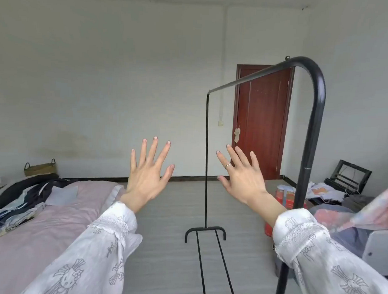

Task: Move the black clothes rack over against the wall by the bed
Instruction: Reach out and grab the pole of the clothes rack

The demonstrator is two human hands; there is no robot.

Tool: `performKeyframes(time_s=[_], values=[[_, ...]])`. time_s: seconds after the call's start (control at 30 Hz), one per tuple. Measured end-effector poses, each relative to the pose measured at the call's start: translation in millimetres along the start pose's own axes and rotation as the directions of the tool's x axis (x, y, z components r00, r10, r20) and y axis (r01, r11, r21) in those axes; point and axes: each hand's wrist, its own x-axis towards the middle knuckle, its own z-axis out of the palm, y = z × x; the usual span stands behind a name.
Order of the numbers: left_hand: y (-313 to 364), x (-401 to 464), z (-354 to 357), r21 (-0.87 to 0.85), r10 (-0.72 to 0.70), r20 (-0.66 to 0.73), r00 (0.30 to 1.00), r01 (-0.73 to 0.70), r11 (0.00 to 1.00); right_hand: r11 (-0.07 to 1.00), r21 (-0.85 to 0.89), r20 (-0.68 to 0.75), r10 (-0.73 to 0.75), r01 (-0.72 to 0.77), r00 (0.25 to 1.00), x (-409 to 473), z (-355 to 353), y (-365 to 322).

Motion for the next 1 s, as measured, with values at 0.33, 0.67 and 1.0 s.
performKeyframes(time_s=[0.33,0.67,1.0], values=[[55,-18,34,-0.474,0.083,0.079,0.993,-0.036,0.880,0.811,0.559,-0.255,0.366,-0.173,0.895,-99,-12,14],[138,-46,76,-0.566,0.372,0.340,0.864,-0.128,0.814,0.588,0.695,-0.088,0.641,-0.414,0.762,-116,-25,79],[184,-56,110,-0.658,0.494,0.533,0.687,-0.031,0.753,0.252,0.939,0.136,0.350,-0.234,0.927,-95,-13,85]])
